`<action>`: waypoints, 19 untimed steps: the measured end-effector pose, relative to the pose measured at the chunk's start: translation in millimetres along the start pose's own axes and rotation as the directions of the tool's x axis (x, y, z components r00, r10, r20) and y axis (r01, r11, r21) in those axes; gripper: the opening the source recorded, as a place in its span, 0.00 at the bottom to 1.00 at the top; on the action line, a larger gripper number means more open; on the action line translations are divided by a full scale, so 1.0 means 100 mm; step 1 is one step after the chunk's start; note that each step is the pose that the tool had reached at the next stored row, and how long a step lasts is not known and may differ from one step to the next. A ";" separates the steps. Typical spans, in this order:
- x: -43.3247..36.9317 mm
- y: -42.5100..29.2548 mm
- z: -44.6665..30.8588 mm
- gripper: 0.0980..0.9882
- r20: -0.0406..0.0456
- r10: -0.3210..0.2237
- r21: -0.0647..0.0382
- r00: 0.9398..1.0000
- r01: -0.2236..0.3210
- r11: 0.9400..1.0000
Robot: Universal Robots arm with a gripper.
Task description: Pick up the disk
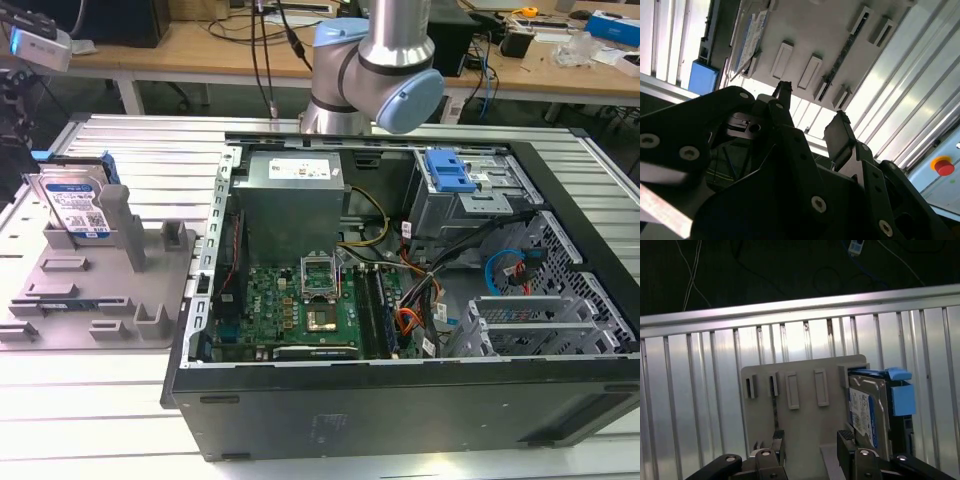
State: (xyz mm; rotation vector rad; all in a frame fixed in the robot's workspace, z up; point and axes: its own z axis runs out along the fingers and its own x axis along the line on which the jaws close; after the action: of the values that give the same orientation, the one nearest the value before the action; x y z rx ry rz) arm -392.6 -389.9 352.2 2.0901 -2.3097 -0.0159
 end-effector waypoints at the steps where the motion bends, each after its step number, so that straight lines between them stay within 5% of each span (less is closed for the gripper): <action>1: -0.038 0.005 -0.001 0.50 0.000 -0.002 0.000 1.000 0.002 1.000; 12: -0.514 0.058 -0.005 0.50 -0.005 -0.042 0.001 0.999 0.042 0.999; 19: -0.740 0.082 -0.008 0.50 -0.007 -0.066 0.001 0.998 0.066 0.998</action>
State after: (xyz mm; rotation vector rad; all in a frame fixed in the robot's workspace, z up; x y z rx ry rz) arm -393.4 -315.5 352.2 2.1624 -2.2365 -0.0082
